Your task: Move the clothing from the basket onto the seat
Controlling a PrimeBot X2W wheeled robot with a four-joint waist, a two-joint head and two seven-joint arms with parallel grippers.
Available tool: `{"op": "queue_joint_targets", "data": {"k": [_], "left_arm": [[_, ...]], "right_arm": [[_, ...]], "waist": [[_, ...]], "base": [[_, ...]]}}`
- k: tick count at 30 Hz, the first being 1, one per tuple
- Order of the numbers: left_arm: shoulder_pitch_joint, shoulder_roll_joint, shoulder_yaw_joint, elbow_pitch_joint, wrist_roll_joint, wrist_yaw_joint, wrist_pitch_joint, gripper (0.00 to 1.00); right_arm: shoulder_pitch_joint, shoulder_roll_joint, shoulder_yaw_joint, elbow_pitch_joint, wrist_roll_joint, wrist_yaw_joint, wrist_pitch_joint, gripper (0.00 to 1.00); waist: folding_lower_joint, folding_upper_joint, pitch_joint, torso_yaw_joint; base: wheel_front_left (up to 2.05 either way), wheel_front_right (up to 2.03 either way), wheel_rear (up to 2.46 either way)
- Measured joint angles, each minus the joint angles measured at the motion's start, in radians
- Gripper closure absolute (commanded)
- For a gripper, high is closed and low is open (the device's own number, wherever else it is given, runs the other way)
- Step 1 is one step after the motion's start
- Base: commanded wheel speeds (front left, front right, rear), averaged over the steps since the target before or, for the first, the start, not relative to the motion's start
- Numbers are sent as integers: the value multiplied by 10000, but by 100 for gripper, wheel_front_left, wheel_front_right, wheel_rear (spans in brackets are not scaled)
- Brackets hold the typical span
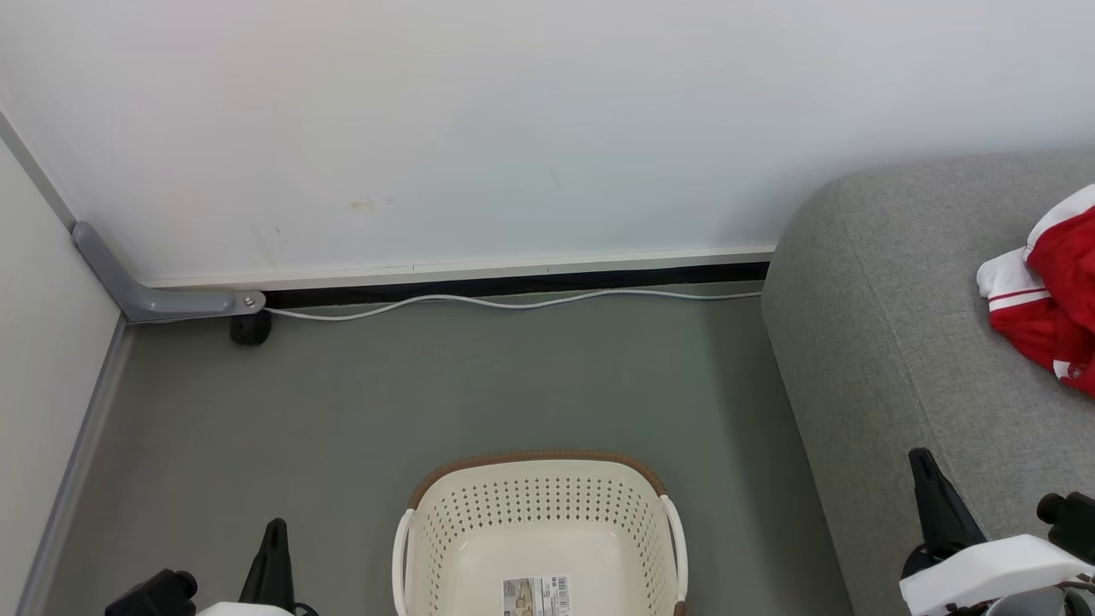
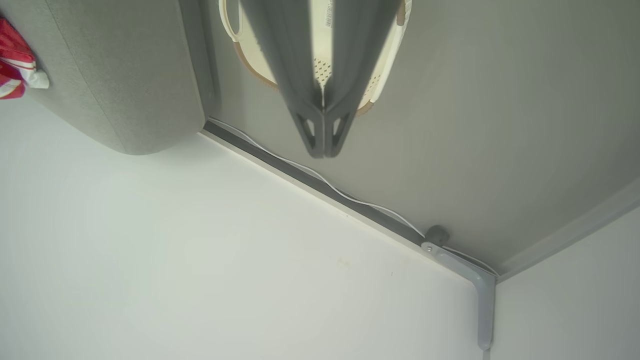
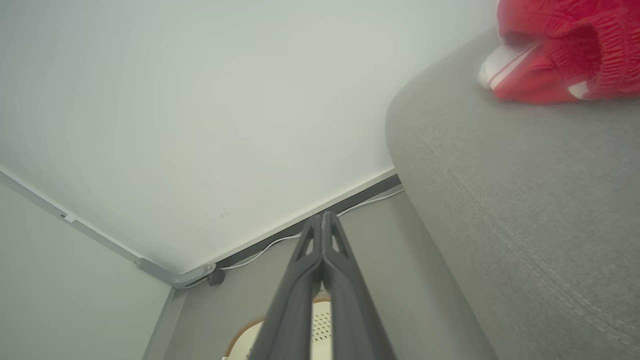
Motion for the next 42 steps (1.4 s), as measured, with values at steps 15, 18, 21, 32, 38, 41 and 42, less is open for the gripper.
{"op": "queue_joint_targets", "data": {"k": [15,18,21,32,38,41,42], "left_arm": [[-51,6,113,-186,-1620,-125,435,100],[-101,6,130,-207,-1944,-163,523,100],[-189,6,146,-242,-2272,-188,614,100],[-241,12,230,-382,-3453,-303,890,100],[-261,17,267,-466,-4121,-410,1116,100],[-342,17,286,-502,-4449,-437,1195,100],[-388,19,290,-514,-4537,-439,1227,100]], "right_arm": [[-7,198,-376,-100,1434,-2,431,100],[-9,249,-472,-117,1737,-2,504,100],[-11,276,-566,-142,2013,-2,612,100],[-16,428,-842,-209,3068,-2,911,100],[-18,504,-970,-270,3622,-4,1053,100],[-20,573,-1028,-320,3912,-4,1133,100],[-22,594,-1060,-336,4000,-4,1185,100]], "waist": [[-1,0,5,46],[-1,0,7,56],[-1,0,7,64],[-2,0,12,98],[-1,0,14,117],[-2,0,15,126],[-2,0,15,129]], "base": [[0,0,0],[0,0,0],[0,0,0],[0,0,0],[0,0,0],[0,0,0],[0,0,0]]}}
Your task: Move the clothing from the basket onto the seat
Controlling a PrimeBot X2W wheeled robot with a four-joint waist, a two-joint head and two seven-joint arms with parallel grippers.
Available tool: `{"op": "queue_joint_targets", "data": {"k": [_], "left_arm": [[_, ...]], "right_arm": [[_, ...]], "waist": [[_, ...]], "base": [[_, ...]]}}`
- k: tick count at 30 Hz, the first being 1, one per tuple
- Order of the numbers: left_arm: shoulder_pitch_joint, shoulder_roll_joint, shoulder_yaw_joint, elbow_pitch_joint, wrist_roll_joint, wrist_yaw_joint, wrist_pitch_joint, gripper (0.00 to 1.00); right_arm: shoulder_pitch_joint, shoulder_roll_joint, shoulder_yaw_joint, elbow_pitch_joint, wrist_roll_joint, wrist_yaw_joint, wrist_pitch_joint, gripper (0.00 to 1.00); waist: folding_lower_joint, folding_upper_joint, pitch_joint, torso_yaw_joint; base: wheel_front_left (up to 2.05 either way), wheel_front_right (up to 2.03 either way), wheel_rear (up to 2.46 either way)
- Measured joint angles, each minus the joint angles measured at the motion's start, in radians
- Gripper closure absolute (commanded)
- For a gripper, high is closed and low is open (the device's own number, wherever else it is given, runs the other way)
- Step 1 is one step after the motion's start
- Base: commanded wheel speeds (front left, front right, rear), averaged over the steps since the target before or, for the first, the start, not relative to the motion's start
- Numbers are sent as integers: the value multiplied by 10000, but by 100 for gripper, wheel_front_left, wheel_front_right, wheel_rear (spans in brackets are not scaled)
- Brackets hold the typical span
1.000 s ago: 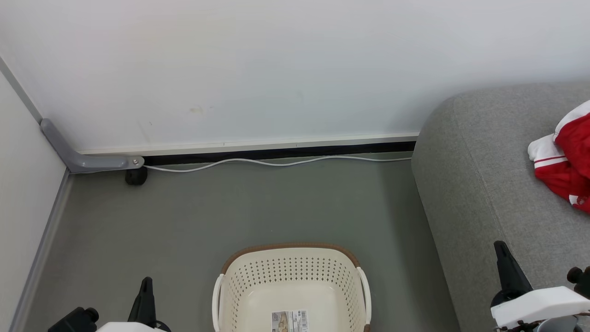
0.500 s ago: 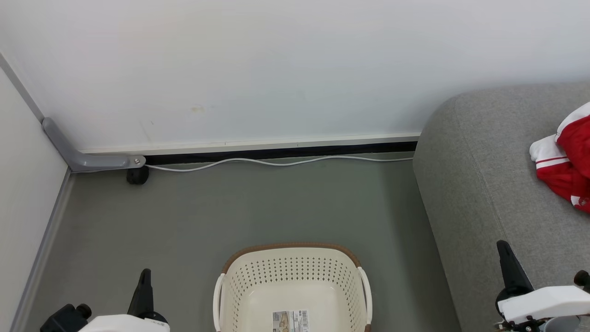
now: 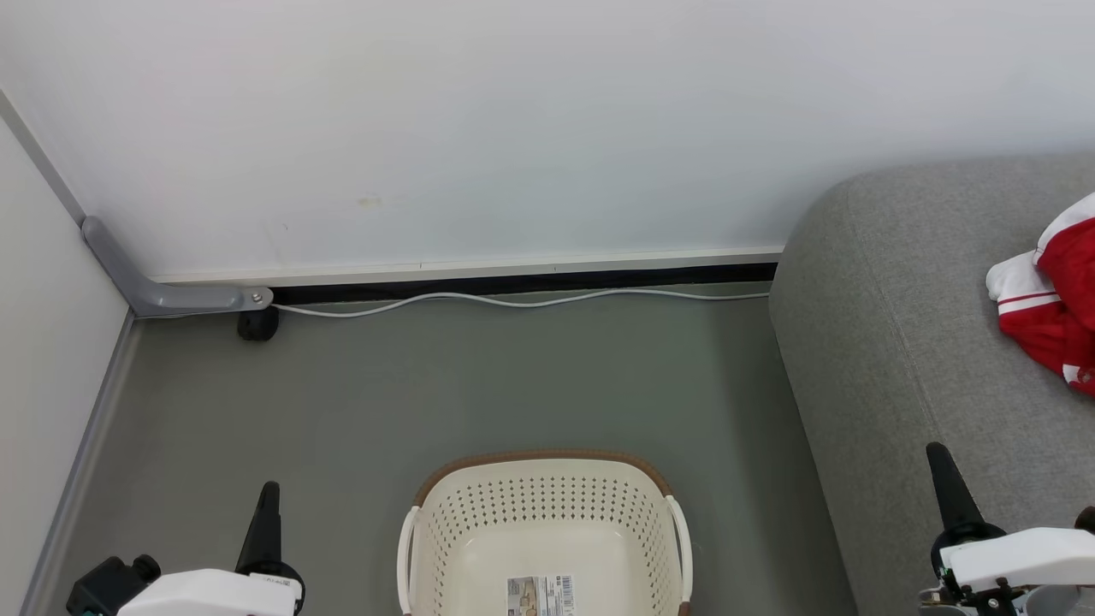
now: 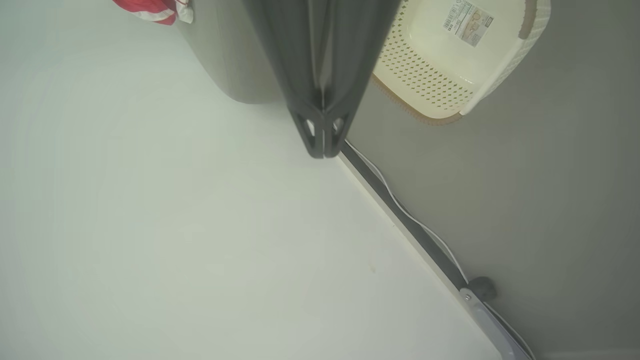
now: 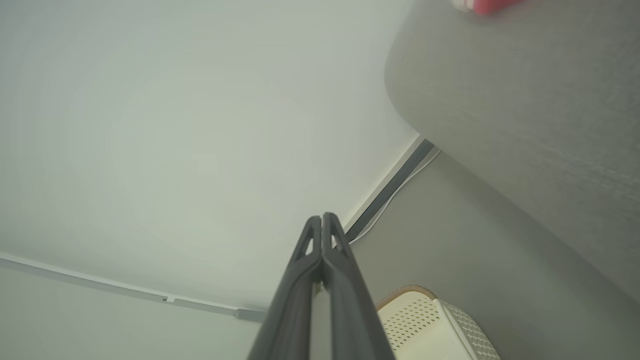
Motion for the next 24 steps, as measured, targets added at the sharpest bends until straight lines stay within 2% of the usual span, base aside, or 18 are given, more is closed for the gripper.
{"op": "queue_joint_targets", "data": {"k": [24], "left_arm": [[-262,29,153,-314,-2608,-267,690,100]], "right_arm": [[-95,332,-606,-148,2290,-2,694,100]], "waist": [[0,0,9,74]], "base": [[0,0,0]]}}
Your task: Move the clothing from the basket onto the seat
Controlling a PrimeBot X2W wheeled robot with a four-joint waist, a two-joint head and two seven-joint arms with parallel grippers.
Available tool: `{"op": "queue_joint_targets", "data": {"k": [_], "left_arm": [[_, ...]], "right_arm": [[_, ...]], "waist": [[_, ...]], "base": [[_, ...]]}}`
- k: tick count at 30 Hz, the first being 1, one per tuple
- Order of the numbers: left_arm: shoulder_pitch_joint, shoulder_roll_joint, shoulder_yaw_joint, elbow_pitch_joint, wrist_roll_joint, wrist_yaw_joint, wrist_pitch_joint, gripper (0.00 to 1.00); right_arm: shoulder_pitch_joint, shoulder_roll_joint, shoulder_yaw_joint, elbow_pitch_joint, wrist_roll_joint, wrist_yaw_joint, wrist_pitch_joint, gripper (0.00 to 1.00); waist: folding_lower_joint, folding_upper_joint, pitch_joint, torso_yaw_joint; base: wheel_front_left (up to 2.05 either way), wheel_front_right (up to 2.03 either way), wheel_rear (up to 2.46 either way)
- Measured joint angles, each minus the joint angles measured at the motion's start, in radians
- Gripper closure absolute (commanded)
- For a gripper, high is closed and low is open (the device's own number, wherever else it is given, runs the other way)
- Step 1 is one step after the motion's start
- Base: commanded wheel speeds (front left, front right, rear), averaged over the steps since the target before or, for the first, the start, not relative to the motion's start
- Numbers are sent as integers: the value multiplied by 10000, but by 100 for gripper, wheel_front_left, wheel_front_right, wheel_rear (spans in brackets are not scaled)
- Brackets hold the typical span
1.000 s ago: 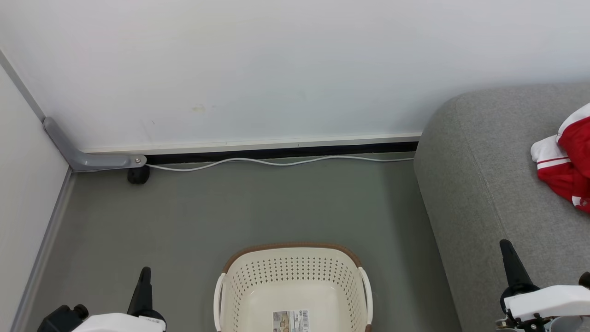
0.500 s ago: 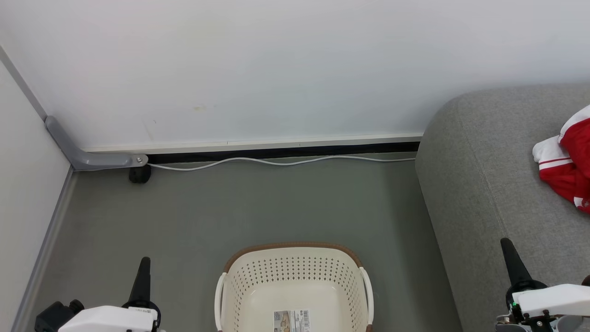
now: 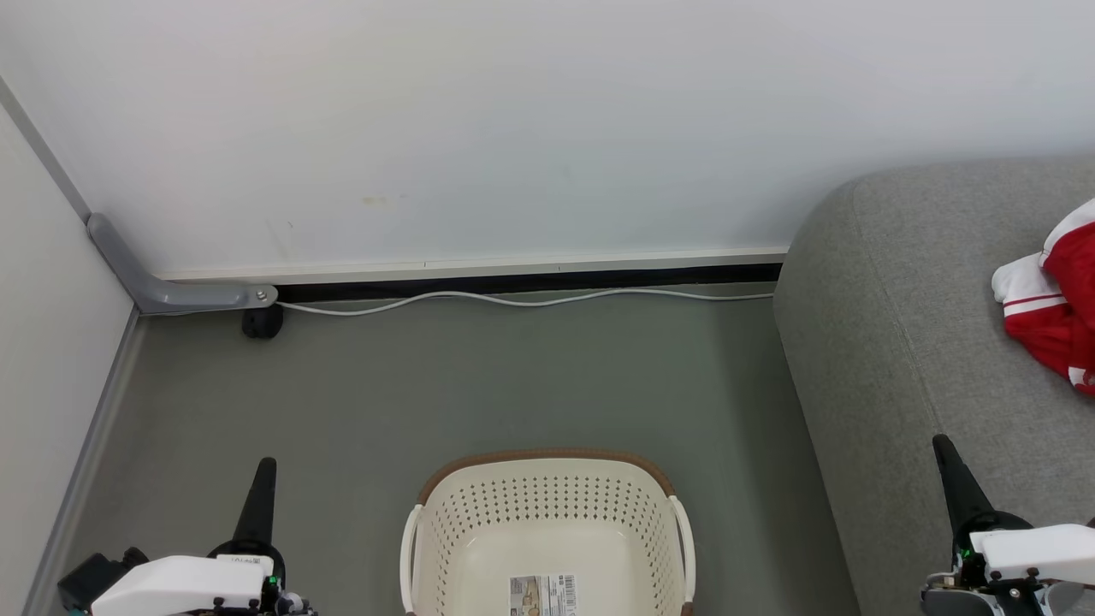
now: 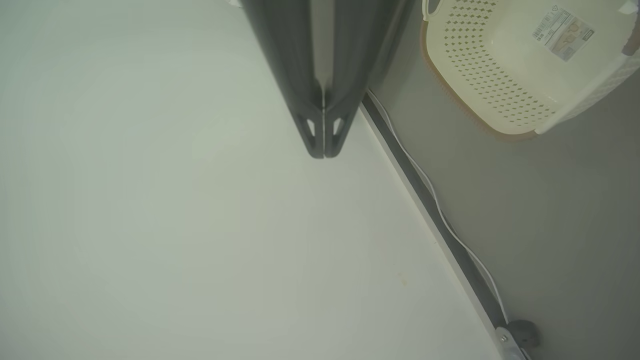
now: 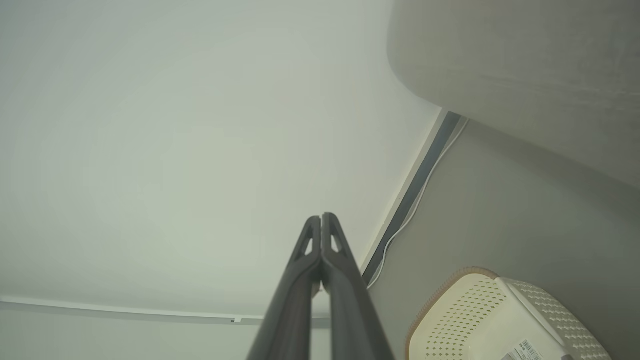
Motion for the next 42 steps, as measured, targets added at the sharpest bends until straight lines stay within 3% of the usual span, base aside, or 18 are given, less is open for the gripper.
{"op": "queue_joint_targets", "data": {"k": [24,42], "left_arm": [[-199,12,157,-284,-2621,-263,627,100],[-199,13,163,-290,-2667,-263,629,100]], "right_arm": [[-6,337,-602,-217,2213,-8,700,100],[-7,347,-621,-230,2213,-8,702,100]], "waist": [[0,0,8,71],[0,0,9,71]], "base": [[0,0,0],[0,0,0]]}}
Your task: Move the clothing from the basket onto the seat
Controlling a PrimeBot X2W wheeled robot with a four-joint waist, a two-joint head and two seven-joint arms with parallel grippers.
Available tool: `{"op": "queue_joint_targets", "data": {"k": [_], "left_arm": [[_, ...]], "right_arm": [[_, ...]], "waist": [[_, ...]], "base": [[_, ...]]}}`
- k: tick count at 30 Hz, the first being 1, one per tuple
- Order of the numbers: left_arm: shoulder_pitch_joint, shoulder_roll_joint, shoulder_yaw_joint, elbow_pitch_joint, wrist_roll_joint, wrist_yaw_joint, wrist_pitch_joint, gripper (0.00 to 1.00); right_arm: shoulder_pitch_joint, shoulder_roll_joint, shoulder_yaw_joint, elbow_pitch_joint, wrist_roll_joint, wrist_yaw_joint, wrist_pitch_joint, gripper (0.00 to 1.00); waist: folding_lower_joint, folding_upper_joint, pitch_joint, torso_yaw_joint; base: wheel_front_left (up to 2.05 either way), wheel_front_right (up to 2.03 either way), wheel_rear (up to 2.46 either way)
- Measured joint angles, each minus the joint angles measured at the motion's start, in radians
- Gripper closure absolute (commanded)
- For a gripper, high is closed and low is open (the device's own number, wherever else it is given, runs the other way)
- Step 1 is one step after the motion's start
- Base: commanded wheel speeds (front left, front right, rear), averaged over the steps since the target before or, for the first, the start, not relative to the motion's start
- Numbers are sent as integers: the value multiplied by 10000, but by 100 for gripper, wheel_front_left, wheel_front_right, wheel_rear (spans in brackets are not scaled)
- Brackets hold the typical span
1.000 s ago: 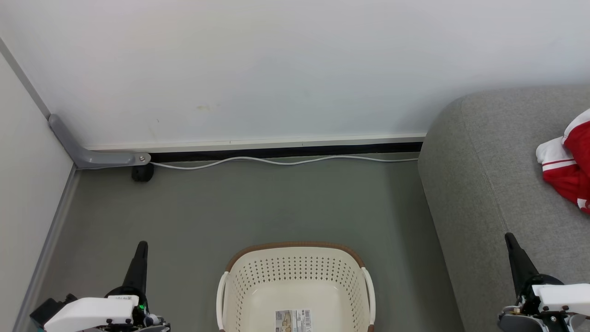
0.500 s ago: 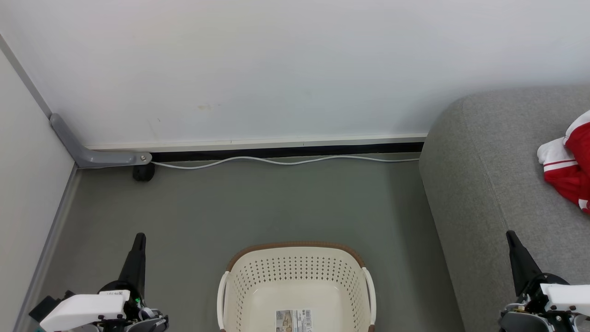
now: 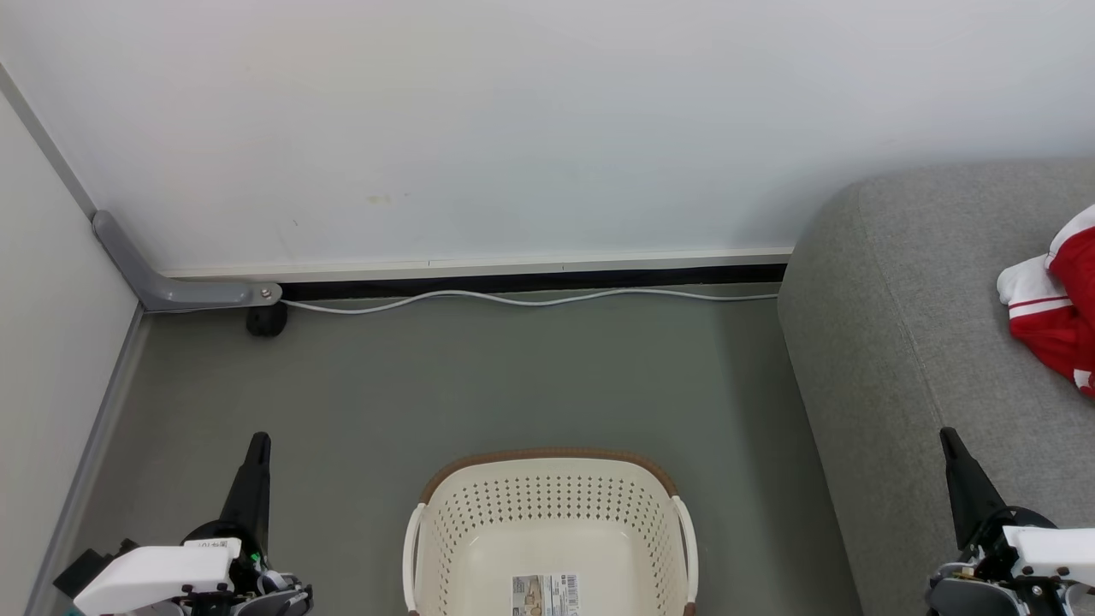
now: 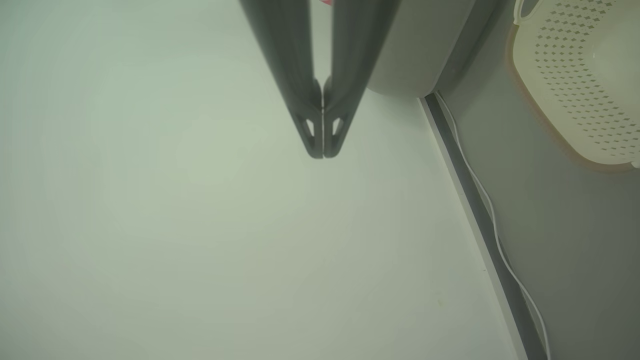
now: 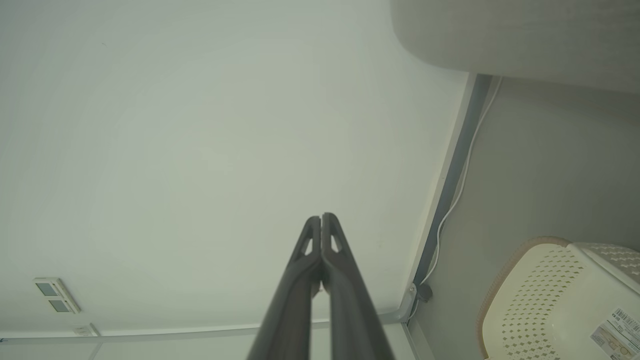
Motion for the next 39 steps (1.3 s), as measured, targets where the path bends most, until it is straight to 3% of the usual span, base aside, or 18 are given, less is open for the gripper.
{"op": "queue_joint_targets", "data": {"k": [39], "left_arm": [[0,0,0,-2,-2,0,0,100]], "right_arm": [[-4,2,-8,0,0,0,0,100]], "waist": [[0,0,0,0]], "base": [[0,0,0]]}}
